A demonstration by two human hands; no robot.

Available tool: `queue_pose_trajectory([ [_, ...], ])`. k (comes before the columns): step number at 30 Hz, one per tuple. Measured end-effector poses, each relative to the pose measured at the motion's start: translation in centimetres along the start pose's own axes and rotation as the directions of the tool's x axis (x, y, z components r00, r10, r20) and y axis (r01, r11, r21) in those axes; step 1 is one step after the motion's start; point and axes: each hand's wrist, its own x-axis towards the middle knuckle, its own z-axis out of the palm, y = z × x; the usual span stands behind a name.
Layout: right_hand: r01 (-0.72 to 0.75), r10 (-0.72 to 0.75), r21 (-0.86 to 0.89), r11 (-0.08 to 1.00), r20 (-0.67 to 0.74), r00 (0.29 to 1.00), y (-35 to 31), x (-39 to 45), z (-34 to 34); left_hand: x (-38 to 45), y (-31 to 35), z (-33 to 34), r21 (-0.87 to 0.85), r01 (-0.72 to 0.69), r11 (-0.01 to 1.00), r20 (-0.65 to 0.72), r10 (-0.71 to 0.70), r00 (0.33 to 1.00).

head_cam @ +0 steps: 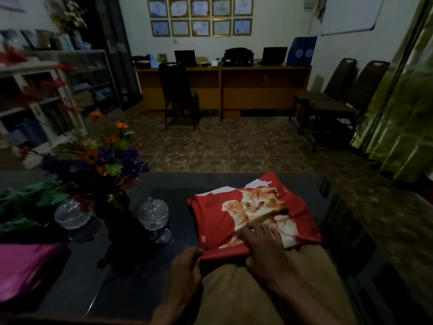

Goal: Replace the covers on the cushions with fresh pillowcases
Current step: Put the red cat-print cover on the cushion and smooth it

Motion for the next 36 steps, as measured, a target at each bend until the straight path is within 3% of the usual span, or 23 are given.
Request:
queue_pose_trajectory([
  [3, 0.05, -0.051, -0.031, 0.998, -0.056, 0.997, 0.3, -0.3, -0.2, 0.6, -0.2, 0.5, -0.002, 0.056, 0.998, -0.01, -0.056, 0.998],
  [6, 0.065, -0.068, -0.034, 0.997, -0.109, 0.992, 0.6, -1.0, -0.3, 1.5, 1.1, 1.4, -0.128, 0.201, 0.971, -0.03, -0.207, 0.978],
  [8, 0.053, -0.052, 0.006, 0.999, -0.134, 0.99, 0.7, -1.3, -0.1, 1.8, 1.9, 1.8, -0.222, 0.305, 0.926, 0.02, -0.308, 0.951],
  [11, 0.01, -0.004, 0.046, 0.999, -0.123, 0.992, 0.5, -1.0, 0.2, 1.2, 2.1, 1.8, -0.17, 0.361, 0.917, 0.101, -0.349, 0.932],
  [18, -0.057, 0.063, 0.203, 0.978, -0.022, 0.998, -1.8, -0.3, 0.3, -0.7, 1.1, -0.1, -0.049, 0.322, 0.945, 0.254, -0.3, 0.919],
  [22, -0.002, 0.001, 0.006, 1.0, 0.135, 0.991, -4.2, -2.0, 1.7, -0.7, 0.4, -0.2, -0.024, 0.333, 0.943, 0.297, -0.311, 0.903],
  [25, -0.006, 0.015, -0.076, 0.997, 0.111, 0.994, -4.8, -2.1, 2.3, 0.0, 0.1, 0.1, 0.086, 0.352, 0.932, 0.255, -0.362, 0.897],
  [28, 0.003, 0.005, -0.071, 0.997, 0.113, 0.994, -4.6, -1.2, 1.2, 0.5, 0.8, 0.2, 0.138, 0.289, 0.947, 0.238, -0.315, 0.919],
  [33, 0.003, -0.003, -0.078, 0.997, -0.002, 1.0, -2.6, 1.4, -1.3, 0.0, 0.0, -2.6, 0.02, 0.222, 0.975, 0.159, -0.222, 0.962],
  [36, -0.027, 0.024, -0.025, 0.999, -0.115, 0.993, -0.8, 2.6, -2.5, -3.6, -1.3, -4.8, 0.02, 0.186, 0.982, 0.237, -0.185, 0.954],
])
